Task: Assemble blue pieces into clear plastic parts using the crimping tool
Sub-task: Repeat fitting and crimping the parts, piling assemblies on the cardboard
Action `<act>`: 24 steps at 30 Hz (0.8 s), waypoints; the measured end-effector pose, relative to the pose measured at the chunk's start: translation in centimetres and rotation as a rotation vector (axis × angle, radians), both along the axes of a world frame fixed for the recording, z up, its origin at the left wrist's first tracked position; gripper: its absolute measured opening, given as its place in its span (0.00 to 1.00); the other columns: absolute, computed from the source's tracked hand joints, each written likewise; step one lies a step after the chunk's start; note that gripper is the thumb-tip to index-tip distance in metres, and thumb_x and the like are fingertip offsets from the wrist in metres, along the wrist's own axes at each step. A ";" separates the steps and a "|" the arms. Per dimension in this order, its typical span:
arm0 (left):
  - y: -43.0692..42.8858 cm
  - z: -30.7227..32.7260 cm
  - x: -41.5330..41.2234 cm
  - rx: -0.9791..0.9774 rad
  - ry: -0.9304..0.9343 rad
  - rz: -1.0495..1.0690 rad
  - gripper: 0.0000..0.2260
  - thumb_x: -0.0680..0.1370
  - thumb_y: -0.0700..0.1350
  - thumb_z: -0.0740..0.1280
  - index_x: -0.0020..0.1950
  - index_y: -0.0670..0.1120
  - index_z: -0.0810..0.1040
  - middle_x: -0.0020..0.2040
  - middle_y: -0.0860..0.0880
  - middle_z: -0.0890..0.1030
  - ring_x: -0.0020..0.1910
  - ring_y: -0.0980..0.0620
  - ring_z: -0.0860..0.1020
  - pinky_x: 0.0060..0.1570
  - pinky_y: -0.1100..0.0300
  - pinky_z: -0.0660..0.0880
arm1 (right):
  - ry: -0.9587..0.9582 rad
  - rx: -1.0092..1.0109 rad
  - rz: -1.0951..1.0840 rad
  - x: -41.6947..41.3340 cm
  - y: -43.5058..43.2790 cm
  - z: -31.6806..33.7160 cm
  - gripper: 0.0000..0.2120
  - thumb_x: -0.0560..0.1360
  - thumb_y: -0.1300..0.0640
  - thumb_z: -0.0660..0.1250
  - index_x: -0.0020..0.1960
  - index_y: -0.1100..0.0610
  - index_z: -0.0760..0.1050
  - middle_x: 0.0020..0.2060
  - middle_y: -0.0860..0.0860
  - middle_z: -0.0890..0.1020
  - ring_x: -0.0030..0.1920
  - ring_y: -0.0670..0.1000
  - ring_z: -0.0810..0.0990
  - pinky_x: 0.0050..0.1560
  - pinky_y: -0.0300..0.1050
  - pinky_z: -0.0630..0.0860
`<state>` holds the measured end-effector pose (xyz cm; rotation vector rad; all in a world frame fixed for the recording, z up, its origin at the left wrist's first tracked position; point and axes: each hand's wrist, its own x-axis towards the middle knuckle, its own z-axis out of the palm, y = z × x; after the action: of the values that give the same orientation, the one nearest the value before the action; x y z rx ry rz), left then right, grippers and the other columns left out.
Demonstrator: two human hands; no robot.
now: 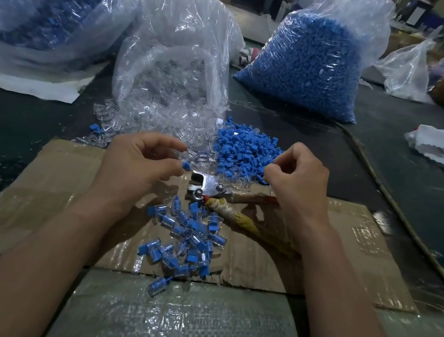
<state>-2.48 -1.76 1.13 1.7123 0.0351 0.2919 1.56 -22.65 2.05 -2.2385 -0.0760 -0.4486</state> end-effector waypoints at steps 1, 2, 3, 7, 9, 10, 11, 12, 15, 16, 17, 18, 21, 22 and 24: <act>0.0 0.0 0.0 -0.009 0.002 -0.010 0.13 0.70 0.33 0.70 0.42 0.52 0.79 0.37 0.48 0.81 0.32 0.59 0.80 0.31 0.71 0.75 | 0.000 -0.006 0.012 -0.1 0.1 0.0 0.08 0.66 0.63 0.67 0.33 0.55 0.70 0.28 0.47 0.73 0.28 0.43 0.69 0.31 0.42 0.70; 0.0 0.0 0.0 -0.012 0.003 -0.017 0.13 0.70 0.32 0.69 0.42 0.51 0.79 0.37 0.48 0.81 0.33 0.59 0.81 0.31 0.71 0.75 | 0.003 -0.020 0.026 -0.2 0.2 0.0 0.08 0.66 0.63 0.68 0.33 0.55 0.70 0.28 0.47 0.73 0.29 0.43 0.69 0.31 0.42 0.70; 0.0 0.0 0.0 -0.010 0.003 -0.022 0.13 0.70 0.32 0.69 0.42 0.51 0.79 0.37 0.48 0.81 0.33 0.58 0.81 0.32 0.70 0.76 | 0.013 -0.044 0.039 -0.2 0.3 -0.1 0.09 0.66 0.64 0.68 0.32 0.55 0.70 0.28 0.47 0.73 0.29 0.43 0.69 0.31 0.42 0.69; 0.0 -0.1 0.1 0.015 -0.005 -0.017 0.14 0.70 0.31 0.68 0.40 0.52 0.80 0.35 0.52 0.82 0.35 0.56 0.81 0.35 0.67 0.78 | 0.084 -0.137 0.066 -0.1 0.6 -0.3 0.12 0.66 0.65 0.68 0.29 0.53 0.69 0.28 0.48 0.75 0.29 0.44 0.71 0.29 0.38 0.67; 0.0 -0.2 0.2 0.020 -0.007 -0.007 0.14 0.70 0.31 0.68 0.40 0.53 0.79 0.33 0.53 0.82 0.34 0.57 0.81 0.34 0.68 0.78 | 0.123 -0.141 0.064 0.0 0.5 -0.4 0.11 0.66 0.65 0.68 0.31 0.53 0.70 0.30 0.47 0.76 0.31 0.44 0.73 0.30 0.37 0.70; 0.1 -0.2 0.2 0.021 -0.009 -0.003 0.15 0.71 0.31 0.68 0.40 0.53 0.79 0.33 0.54 0.82 0.34 0.57 0.81 0.34 0.69 0.77 | 0.141 -0.146 0.068 0.1 0.5 -0.4 0.10 0.67 0.65 0.68 0.33 0.53 0.71 0.31 0.46 0.76 0.32 0.43 0.74 0.30 0.36 0.71; 0.1 -0.3 0.2 0.021 -0.009 -0.001 0.15 0.71 0.32 0.68 0.40 0.53 0.79 0.32 0.54 0.82 0.34 0.58 0.81 0.34 0.69 0.77 | 0.152 -0.146 0.075 0.1 0.5 -0.4 0.10 0.68 0.65 0.68 0.34 0.52 0.72 0.32 0.46 0.76 0.33 0.43 0.75 0.31 0.35 0.72; 0.1 -0.2 0.2 0.022 -0.008 -0.003 0.15 0.71 0.32 0.68 0.40 0.53 0.79 0.32 0.54 0.82 0.34 0.58 0.81 0.33 0.70 0.76 | 0.156 -0.130 0.078 0.1 0.4 -0.4 0.10 0.69 0.65 0.68 0.35 0.51 0.72 0.32 0.45 0.77 0.34 0.43 0.76 0.32 0.35 0.74; 0.2 -0.2 0.1 0.019 -0.009 -0.011 0.14 0.71 0.32 0.68 0.40 0.53 0.79 0.32 0.54 0.82 0.32 0.60 0.80 0.32 0.71 0.75 | 0.160 -0.009 0.049 0.2 0.0 -0.2 0.11 0.71 0.64 0.67 0.36 0.49 0.74 0.33 0.46 0.79 0.35 0.44 0.79 0.37 0.39 0.78; 0.2 -0.2 0.1 0.015 -0.012 -0.011 0.14 0.71 0.32 0.68 0.41 0.52 0.79 0.32 0.53 0.82 0.32 0.60 0.80 0.31 0.72 0.74 | 0.164 0.028 0.031 0.3 -0.2 -0.2 0.11 0.71 0.63 0.67 0.37 0.48 0.74 0.33 0.45 0.79 0.34 0.43 0.79 0.36 0.39 0.78; 0.2 -0.2 0.1 0.011 -0.015 -0.010 0.13 0.72 0.33 0.68 0.41 0.52 0.79 0.33 0.52 0.82 0.31 0.60 0.80 0.29 0.72 0.73 | 0.166 0.055 0.013 0.3 -0.3 -0.1 0.12 0.72 0.63 0.67 0.36 0.48 0.74 0.32 0.45 0.80 0.33 0.42 0.79 0.35 0.39 0.77; 0.2 -0.2 0.0 0.007 -0.015 -0.010 0.12 0.72 0.33 0.68 0.42 0.51 0.79 0.34 0.51 0.82 0.30 0.61 0.80 0.28 0.73 0.72 | 0.166 0.067 -0.004 0.3 -0.4 0.0 0.12 0.72 0.63 0.67 0.36 0.47 0.74 0.32 0.45 0.80 0.33 0.42 0.79 0.35 0.38 0.75; 0.2 -0.2 0.0 0.006 -0.010 -0.011 0.11 0.72 0.34 0.68 0.42 0.51 0.79 0.36 0.50 0.82 0.30 0.61 0.80 0.26 0.73 0.71 | 0.179 0.029 -0.011 0.3 -0.7 0.0 0.11 0.72 0.61 0.67 0.36 0.46 0.74 0.34 0.43 0.79 0.35 0.41 0.77 0.32 0.32 0.71; 0.2 -0.2 0.0 0.004 -0.007 -0.012 0.11 0.72 0.34 0.68 0.42 0.51 0.79 0.36 0.50 0.82 0.30 0.61 0.80 0.27 0.73 0.71 | 0.194 0.004 0.005 0.2 -0.7 0.1 0.11 0.73 0.61 0.67 0.36 0.46 0.74 0.35 0.42 0.79 0.36 0.41 0.77 0.32 0.30 0.70; 0.3 -0.2 0.0 -0.007 -0.003 -0.016 0.11 0.72 0.34 0.68 0.42 0.51 0.79 0.36 0.50 0.82 0.31 0.60 0.80 0.28 0.72 0.73 | 0.223 -0.054 0.050 0.1 -0.8 0.2 0.10 0.73 0.59 0.68 0.37 0.46 0.75 0.35 0.41 0.78 0.37 0.40 0.76 0.33 0.31 0.69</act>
<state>-2.47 -1.45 0.95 1.7044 0.0200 0.2821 1.62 -23.48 2.29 -2.3198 -0.0280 -0.1702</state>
